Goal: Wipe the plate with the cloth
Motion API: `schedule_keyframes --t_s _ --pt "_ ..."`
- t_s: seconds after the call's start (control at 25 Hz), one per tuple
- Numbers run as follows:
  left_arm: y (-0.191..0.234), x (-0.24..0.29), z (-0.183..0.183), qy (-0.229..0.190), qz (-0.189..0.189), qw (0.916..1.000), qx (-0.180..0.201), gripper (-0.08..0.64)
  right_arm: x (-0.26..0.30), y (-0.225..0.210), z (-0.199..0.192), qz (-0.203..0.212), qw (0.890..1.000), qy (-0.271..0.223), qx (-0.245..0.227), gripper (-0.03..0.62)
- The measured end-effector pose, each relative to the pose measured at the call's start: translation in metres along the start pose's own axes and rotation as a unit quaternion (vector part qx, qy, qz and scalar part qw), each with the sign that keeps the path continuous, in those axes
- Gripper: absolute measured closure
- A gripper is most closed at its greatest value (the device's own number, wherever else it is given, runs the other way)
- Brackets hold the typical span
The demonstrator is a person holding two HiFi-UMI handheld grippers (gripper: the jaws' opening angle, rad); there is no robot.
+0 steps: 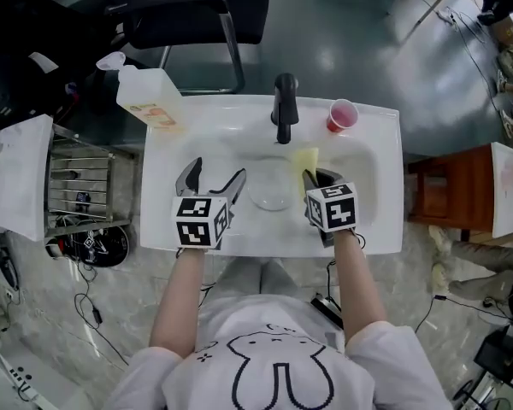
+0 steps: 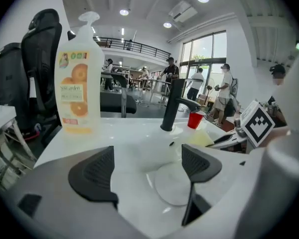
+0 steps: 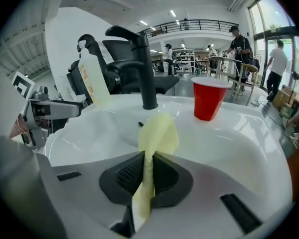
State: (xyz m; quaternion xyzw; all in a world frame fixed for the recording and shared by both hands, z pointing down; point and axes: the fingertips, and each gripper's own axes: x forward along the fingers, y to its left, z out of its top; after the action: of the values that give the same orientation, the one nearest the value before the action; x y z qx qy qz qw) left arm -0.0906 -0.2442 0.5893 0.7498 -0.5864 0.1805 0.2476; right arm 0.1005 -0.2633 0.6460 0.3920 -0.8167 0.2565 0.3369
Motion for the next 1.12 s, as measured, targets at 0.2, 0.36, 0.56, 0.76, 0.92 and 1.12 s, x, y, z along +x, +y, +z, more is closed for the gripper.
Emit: schedule_keyframes --t_s 0.2,0.36,0.56,0.76,0.92,1.12 --pt "0.003 0.027 -0.029 0.080 -0.019 0.9961 -0.032 0.132 0.028 -0.001 -0.019 0.018 0.997 0.066 0.018 0.555" --pt "0.003 0.046 -0.056 0.144 -0.030 0.9867 -0.069 0.132 0.047 -0.001 -0.035 0.025 0.993 0.111 0.021 0.555" --pt "0.002 0.063 -0.084 0.215 -0.036 0.9687 -0.119 0.132 0.062 0.000 -0.055 0.034 0.987 0.154 0.034 0.555" --pt "-0.003 0.073 -0.107 0.263 -0.042 0.9508 -0.158 0.132 0.072 -0.001 -0.067 0.034 0.983 0.179 0.032 0.555" --pt "-0.009 0.081 -0.117 0.278 -0.053 0.9419 -0.181 0.133 0.078 -0.001 -0.073 0.034 0.982 0.184 0.039 0.555" --pt "-0.027 0.092 -0.123 0.285 -0.097 0.9306 -0.208 0.133 0.082 -0.003 -0.078 0.034 0.981 0.185 0.047 0.555"
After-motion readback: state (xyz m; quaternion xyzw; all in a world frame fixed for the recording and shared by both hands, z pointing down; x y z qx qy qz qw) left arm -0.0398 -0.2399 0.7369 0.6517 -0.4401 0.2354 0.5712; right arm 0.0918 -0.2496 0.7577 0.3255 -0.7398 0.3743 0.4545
